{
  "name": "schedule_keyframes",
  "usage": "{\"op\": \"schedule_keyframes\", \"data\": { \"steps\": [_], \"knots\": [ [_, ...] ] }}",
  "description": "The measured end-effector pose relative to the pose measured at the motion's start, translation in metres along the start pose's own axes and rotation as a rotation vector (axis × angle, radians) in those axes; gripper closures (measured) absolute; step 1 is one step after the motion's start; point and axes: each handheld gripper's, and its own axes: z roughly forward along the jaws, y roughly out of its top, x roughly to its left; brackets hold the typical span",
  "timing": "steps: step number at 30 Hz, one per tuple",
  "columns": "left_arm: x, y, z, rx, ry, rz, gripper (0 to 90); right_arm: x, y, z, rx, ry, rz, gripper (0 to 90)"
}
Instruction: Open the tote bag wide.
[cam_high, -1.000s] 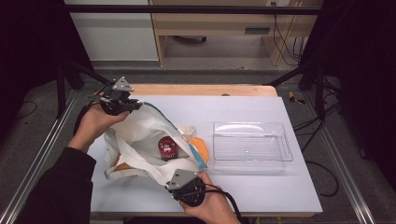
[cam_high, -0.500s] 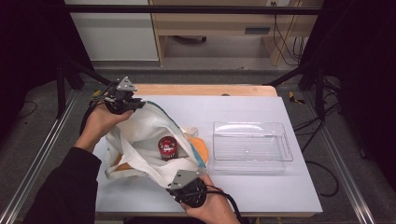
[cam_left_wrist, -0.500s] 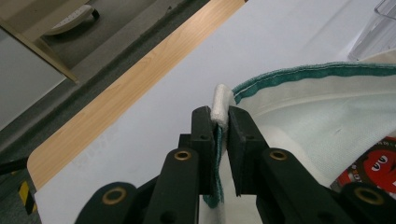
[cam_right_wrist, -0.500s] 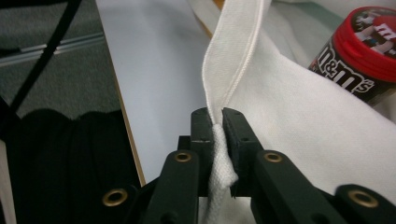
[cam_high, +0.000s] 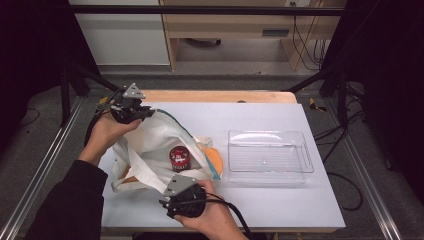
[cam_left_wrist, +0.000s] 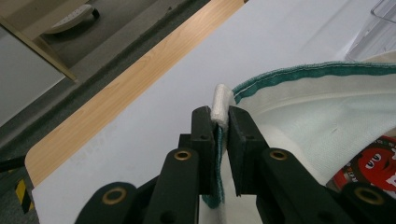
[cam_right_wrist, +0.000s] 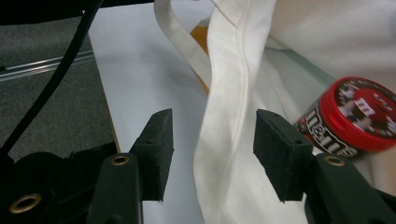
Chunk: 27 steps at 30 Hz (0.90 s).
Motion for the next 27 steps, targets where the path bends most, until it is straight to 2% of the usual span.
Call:
{"op": "schedule_keyframes", "data": {
  "steps": [4,7,8,9,10,11,15,16,17,21,23,27],
  "knots": [
    [0.0,-0.002,-0.002,-0.014,-0.008,-0.01,81.3,-0.005,0.005,0.022,0.049,-0.026,0.026,52.2],
    [0.0,-0.002,-0.002,-0.013,-0.012,-0.003,81.3,-0.012,0.002,0.03,0.062,-0.025,0.06,66.1],
    [0.0,-0.002,-0.002,-0.013,-0.012,-0.003,81.3,-0.014,0.0,0.031,0.06,-0.025,0.065,73.7],
    [0.0,-0.002,-0.002,-0.014,-0.011,-0.003,81.3,-0.014,0.0,0.031,0.06,-0.025,0.065,73.7],
    [0.0,-0.001,-0.001,-0.017,-0.009,-0.003,81.3,-0.017,-0.003,0.031,0.052,-0.017,0.069,85.5],
    [0.0,-0.001,-0.001,-0.017,-0.009,-0.003,81.3,-0.018,-0.005,0.03,0.044,-0.014,0.071,88.4],
    [0.001,0.002,0.0,-0.018,0.0,0.003,81.3,-0.021,-0.008,0.025,0.023,0.012,0.073,89.2],
    [0.002,0.004,0.001,-0.022,0.005,0.001,81.3,-0.021,-0.01,0.019,-0.001,0.06,0.072,89.3],
    [0.002,0.005,0.002,-0.024,0.009,0.001,81.3,-0.02,-0.011,0.018,-0.007,0.072,0.065,89.3],
    [0.003,0.007,0.008,-0.017,0.027,0.001,81.4,-0.014,-0.016,0.015,0.005,0.114,0.027,89.4],
    [0.003,0.007,0.012,-0.012,0.034,0.0,81.4,-0.012,-0.02,0.018,0.011,0.131,0.04,89.5],
    [0.003,0.008,0.025,-0.002,0.04,0.006,81.4,-0.01,-0.026,0.022,0.026,0.15,0.026,89.4]
  ]
}}
